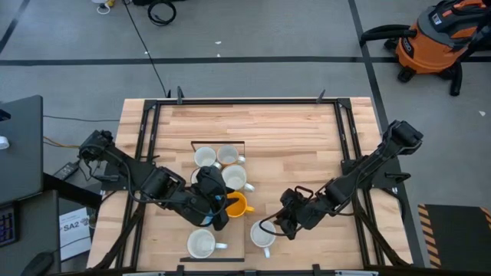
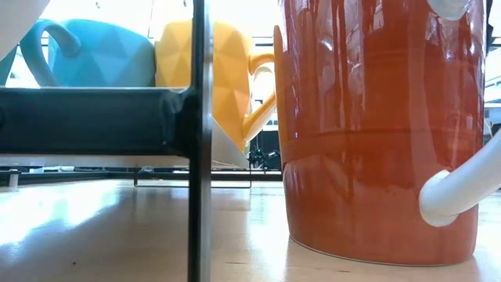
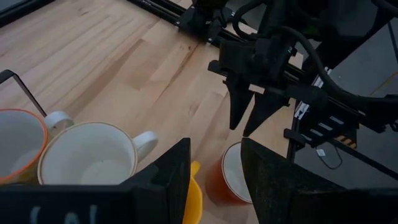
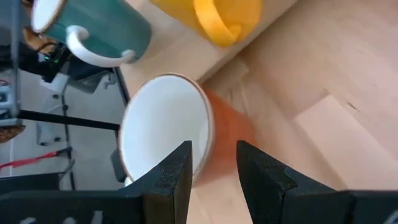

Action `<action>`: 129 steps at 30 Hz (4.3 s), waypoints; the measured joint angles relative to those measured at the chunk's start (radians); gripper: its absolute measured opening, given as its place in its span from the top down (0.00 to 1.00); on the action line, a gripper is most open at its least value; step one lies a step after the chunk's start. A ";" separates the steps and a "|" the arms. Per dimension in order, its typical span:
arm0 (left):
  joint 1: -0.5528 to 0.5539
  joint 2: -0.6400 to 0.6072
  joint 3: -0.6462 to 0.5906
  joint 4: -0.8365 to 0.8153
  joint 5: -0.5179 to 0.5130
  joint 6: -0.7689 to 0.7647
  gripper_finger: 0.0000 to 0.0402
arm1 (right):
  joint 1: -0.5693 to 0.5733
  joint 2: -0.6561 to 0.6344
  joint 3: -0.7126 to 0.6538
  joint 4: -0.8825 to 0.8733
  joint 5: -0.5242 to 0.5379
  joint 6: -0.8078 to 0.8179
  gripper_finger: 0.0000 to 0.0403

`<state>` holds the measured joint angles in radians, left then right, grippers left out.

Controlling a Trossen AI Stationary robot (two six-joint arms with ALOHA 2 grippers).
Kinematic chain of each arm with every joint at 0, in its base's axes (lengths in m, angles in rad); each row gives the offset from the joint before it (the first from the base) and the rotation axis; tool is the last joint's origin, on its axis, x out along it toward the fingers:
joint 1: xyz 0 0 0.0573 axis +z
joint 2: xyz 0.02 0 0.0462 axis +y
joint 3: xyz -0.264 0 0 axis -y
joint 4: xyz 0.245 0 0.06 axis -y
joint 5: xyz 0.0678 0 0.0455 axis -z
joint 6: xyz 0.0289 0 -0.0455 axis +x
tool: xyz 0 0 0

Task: Place coffee mugs
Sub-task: Put the orange mug on the shelf

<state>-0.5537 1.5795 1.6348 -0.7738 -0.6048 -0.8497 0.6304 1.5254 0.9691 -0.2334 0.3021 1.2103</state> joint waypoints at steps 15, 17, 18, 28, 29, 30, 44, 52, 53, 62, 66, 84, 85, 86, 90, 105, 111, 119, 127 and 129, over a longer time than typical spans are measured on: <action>0.001 0.000 0.000 0.001 0.000 0.000 0.63 | 0.003 0.089 0.000 0.070 0.008 -0.008 0.68; 0.001 0.000 0.000 0.001 0.000 0.000 0.63 | 0.003 0.107 0.001 0.092 -0.008 -0.009 0.68; 0.001 0.000 0.000 0.001 0.000 0.000 0.63 | 0.004 0.112 0.001 0.095 -0.012 -0.009 0.68; 0.001 0.000 0.000 0.001 0.000 0.000 0.63 | 0.002 0.124 0.001 0.105 -0.042 -0.006 0.69; 0.001 0.000 0.000 0.001 0.000 0.000 0.63 | 0.002 0.124 0.001 0.105 -0.041 -0.006 0.70; 0.001 0.000 0.000 0.001 0.000 0.000 0.63 | 0.002 0.124 0.001 0.106 -0.041 -0.007 0.71; -0.005 -0.001 0.000 -0.001 0.000 0.050 0.63 | 0.002 0.126 -0.003 0.094 -0.042 -0.020 0.94; -0.086 -0.047 0.000 -0.032 0.001 0.197 0.63 | 0.002 0.126 -0.003 0.113 -0.052 -0.037 0.94; -0.098 -0.053 0.000 -0.045 0.000 0.207 0.63 | 0.002 0.126 0.001 0.113 -0.062 -0.039 0.94; -0.240 -0.071 0.001 -0.258 -0.054 0.124 0.63 | -0.005 0.125 0.224 -0.157 -0.103 -0.155 0.94; -0.297 -0.071 0.000 -0.299 -0.094 0.083 0.63 | -0.021 0.124 0.327 -0.286 -0.053 -0.198 0.94; -0.353 -0.071 0.000 -0.301 -0.135 0.076 0.63 | -0.119 0.124 0.402 -0.202 0.037 -0.344 0.93; -0.353 -0.071 0.000 -0.301 -0.135 0.076 0.63 | -0.116 0.124 0.402 -0.193 0.049 -0.349 0.93; -0.353 -0.071 0.000 -0.301 -0.135 0.076 0.63 | -0.115 0.124 0.402 -0.192 0.060 -0.349 0.93; -0.353 -0.071 0.000 -0.301 -0.135 0.076 0.63 | -0.112 0.156 0.403 -0.168 0.069 -0.355 0.93; -0.353 -0.070 0.000 -0.293 -0.135 0.075 0.63 | -0.124 0.293 0.403 -0.032 -0.003 -0.385 0.93; -0.353 -0.070 0.000 -0.293 -0.135 0.075 0.63 | -0.127 0.316 0.403 -0.018 -0.010 -0.408 0.92; -0.353 -0.069 0.000 -0.290 -0.135 0.075 0.63 | -0.129 0.318 0.402 0.005 -0.015 -0.429 0.91; -0.353 -0.069 0.000 -0.289 -0.135 0.075 0.63 | -0.136 0.321 0.402 0.025 -0.036 -0.427 0.85; -0.353 -0.069 0.000 -0.289 -0.135 0.075 0.63 | -0.135 0.321 0.402 0.028 -0.036 -0.427 0.84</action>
<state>-0.9066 1.5101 1.6344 -1.0630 -0.7401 -0.7750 0.4950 1.8462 1.3708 -0.2050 0.2664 0.7835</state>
